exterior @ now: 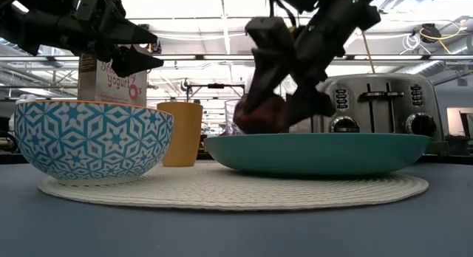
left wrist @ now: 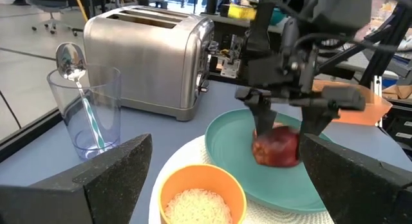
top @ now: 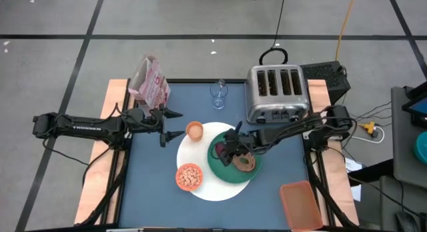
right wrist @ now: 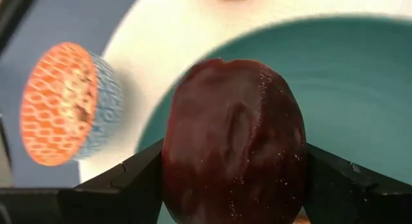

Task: Arrange a breakfast setting
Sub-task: Put the apple from the orange bin into the green plate, then put the spoon from the transparent cup to the left side of the white table mat

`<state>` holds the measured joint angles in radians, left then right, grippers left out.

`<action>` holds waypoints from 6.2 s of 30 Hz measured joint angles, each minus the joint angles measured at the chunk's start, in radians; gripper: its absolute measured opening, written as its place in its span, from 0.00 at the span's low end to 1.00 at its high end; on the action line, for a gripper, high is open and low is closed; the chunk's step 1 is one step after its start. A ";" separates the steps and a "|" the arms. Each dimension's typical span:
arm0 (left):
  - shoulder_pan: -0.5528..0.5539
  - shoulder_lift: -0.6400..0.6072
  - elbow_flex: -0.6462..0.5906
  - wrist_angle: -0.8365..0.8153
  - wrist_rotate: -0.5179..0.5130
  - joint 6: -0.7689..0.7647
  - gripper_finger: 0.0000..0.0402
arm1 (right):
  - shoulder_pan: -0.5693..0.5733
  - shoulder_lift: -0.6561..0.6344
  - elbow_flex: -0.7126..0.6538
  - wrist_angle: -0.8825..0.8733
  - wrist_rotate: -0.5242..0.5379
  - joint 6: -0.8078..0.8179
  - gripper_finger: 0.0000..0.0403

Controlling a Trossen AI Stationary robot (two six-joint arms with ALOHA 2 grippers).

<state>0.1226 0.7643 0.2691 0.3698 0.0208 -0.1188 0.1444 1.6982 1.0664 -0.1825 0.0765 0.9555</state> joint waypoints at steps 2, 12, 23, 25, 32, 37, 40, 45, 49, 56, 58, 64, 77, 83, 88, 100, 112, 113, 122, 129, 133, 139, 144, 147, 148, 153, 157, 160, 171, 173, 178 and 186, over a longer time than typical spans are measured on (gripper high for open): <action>0.000 0.000 0.000 0.000 0.000 0.000 0.99 | 0.000 0.024 0.000 0.006 -0.004 0.001 0.70; 0.001 0.000 0.000 0.000 0.000 0.000 0.99 | 0.001 0.097 0.000 0.070 -0.004 0.001 0.70; 0.000 0.000 0.000 0.000 0.000 0.000 0.99 | 0.001 0.100 0.000 0.066 -0.004 0.001 0.70; 0.000 0.000 0.000 0.000 0.000 0.000 0.99 | 0.001 0.100 0.000 0.066 -0.004 0.001 0.70; 0.000 0.000 0.000 0.000 0.000 -0.001 0.99 | 0.001 0.100 0.000 0.065 -0.004 0.001 0.71; 0.000 0.000 0.000 0.000 0.000 -0.003 0.99 | 0.001 0.100 0.000 0.065 -0.003 0.001 0.76; 0.000 0.000 0.000 0.000 0.000 -0.003 0.99 | 0.001 0.100 0.000 0.066 -0.003 0.001 0.79; 0.000 0.000 0.000 0.000 0.000 -0.003 0.99 | 0.001 0.100 0.000 0.066 -0.003 0.000 0.85; 0.000 0.000 0.000 0.000 0.000 -0.003 0.99 | 0.001 0.100 0.000 0.066 -0.003 -0.007 0.88; 0.000 0.000 0.000 0.000 0.000 -0.002 0.99 | 0.001 0.100 0.000 0.064 -0.003 -0.005 0.89; 0.000 0.000 0.000 -0.001 0.000 -0.002 0.99 | 0.000 0.099 0.000 0.063 -0.003 0.001 0.89; 0.000 0.000 0.000 -0.001 0.000 -0.009 0.99 | -0.001 0.091 0.000 0.058 -0.003 0.001 0.89; 0.000 0.000 0.000 -0.002 0.000 -0.013 0.99 | -0.046 -0.047 0.000 0.010 0.000 -0.059 0.89; 0.000 0.000 0.000 -0.002 0.000 -0.012 0.99 | -0.092 -0.133 0.000 0.009 0.006 -0.117 0.89; 0.000 0.000 0.000 -0.002 0.000 -0.011 0.99 | -0.139 -0.170 0.000 0.053 0.010 -0.138 0.89; 0.000 0.000 0.000 -0.002 0.000 -0.008 0.99 | -0.263 -0.171 0.000 0.225 0.082 -0.192 0.89; 0.000 0.000 0.000 -0.002 0.000 -0.008 0.99 | -0.387 -0.171 0.000 0.328 0.081 -0.207 0.89; 0.000 0.000 0.000 -0.003 0.000 -0.008 0.99 | -0.394 -0.171 0.000 0.340 0.080 -0.224 0.89; 0.000 0.000 0.000 -0.002 0.000 -0.009 0.99 | -0.450 -0.171 0.000 0.377 0.080 -0.345 0.89; 0.000 0.000 0.000 -0.002 0.000 -0.010 0.99 | -0.487 -0.171 0.000 0.364 0.080 -0.340 0.89; 0.000 0.000 0.000 -0.002 0.000 -0.010 0.99 | -0.499 -0.171 0.000 0.365 0.080 -0.335 0.89; 0.000 0.000 0.000 -0.002 0.000 -0.010 0.99 | -0.504 -0.171 0.000 0.396 0.078 -0.262 0.89; 0.000 0.000 0.000 -0.002 0.000 -0.009 0.99 | -0.504 -0.170 0.058 0.332 0.077 -0.260 0.89; 0.000 0.000 0.000 -0.003 0.000 -0.009 0.99 | -0.504 -0.170 0.129 0.215 0.077 -0.259 0.89; 0.000 0.000 0.000 -0.002 0.000 -0.008 0.99 | -0.504 -0.170 0.156 0.163 0.078 -0.253 0.89; 0.000 0.000 0.000 -0.002 0.000 -0.008 0.99 | -0.513 -0.165 0.280 -0.082 0.081 -0.192 0.89; 0.000 0.000 0.000 -0.003 0.000 -0.008 0.99 | -0.518 -0.165 0.318 -0.141 0.084 -0.164 0.89; 0.000 0.000 0.000 -0.003 0.000 -0.008 0.99 | -0.517 -0.164 0.319 -0.133 0.083 -0.153 0.89; 0.000 0.000 0.000 -0.003 0.000 -0.008 0.99 | -0.517 -0.058 0.320 -0.112 0.080 -0.118 0.89; 0.000 0.000 0.000 -0.003 0.000 -0.009 0.99 | -0.517 -0.034 0.320 -0.092 0.079 -0.105 0.89; 0.000 0.000 0.000 -0.004 0.000 -0.009 0.99 | -0.517 -0.010 0.320 -0.081 0.080 -0.104 0.89; 0.000 0.000 0.000 -0.009 0.000 -0.009 0.99 | -0.517 -0.019 0.320 -0.090 0.085 -0.135 0.89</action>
<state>0.1226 0.7645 0.2691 0.3611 0.0208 -0.1276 -0.3725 1.6792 1.3861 -0.2723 0.1613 0.8204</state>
